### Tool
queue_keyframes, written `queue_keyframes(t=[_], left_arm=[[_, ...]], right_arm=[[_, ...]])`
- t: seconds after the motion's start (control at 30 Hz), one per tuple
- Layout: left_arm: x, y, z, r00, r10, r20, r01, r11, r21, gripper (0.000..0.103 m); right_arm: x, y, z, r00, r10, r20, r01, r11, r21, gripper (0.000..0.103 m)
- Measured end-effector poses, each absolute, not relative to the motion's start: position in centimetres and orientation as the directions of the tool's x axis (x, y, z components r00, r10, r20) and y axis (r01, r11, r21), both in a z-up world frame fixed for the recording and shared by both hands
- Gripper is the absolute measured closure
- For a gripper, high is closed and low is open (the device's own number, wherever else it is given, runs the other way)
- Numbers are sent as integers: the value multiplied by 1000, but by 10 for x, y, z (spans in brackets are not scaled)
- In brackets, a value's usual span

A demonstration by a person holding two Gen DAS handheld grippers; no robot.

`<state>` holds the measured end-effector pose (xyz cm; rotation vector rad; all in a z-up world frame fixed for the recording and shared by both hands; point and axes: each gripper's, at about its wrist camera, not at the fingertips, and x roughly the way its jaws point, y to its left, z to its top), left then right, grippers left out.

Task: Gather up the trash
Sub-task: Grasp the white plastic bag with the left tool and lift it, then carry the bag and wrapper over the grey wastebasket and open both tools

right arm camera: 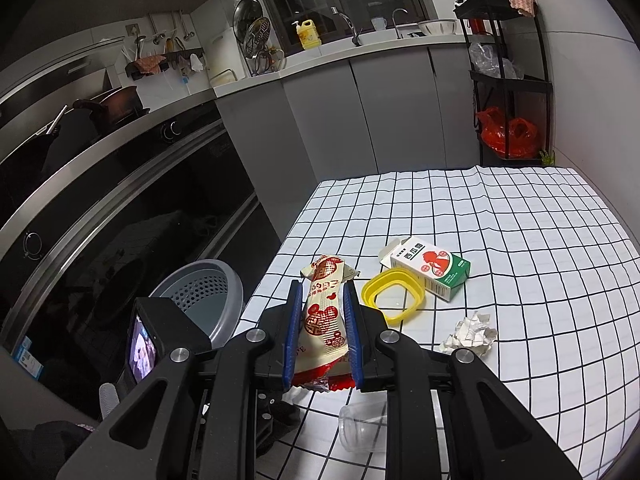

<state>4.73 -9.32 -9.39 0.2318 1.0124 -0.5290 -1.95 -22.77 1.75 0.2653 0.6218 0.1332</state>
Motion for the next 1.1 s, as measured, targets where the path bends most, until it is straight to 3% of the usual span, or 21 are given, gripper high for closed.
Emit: queue_keyframes(t=[0.57,0.8,1.1], left_arm=[[38,-47,6,598,-380,-706,451,887,-95,101],[38,10,20,683,-290,-670,349,936,-49,101],[67,95,2,717,-113,-688,159,987,3,101]], right_arm=[[-22,-229,27,823,218,-525,-52,948,313,83],[-5,-195,28,800,287,-527,-116,936,332,83],[41,-107,19,695,455,-557,-283,885,370,83]])
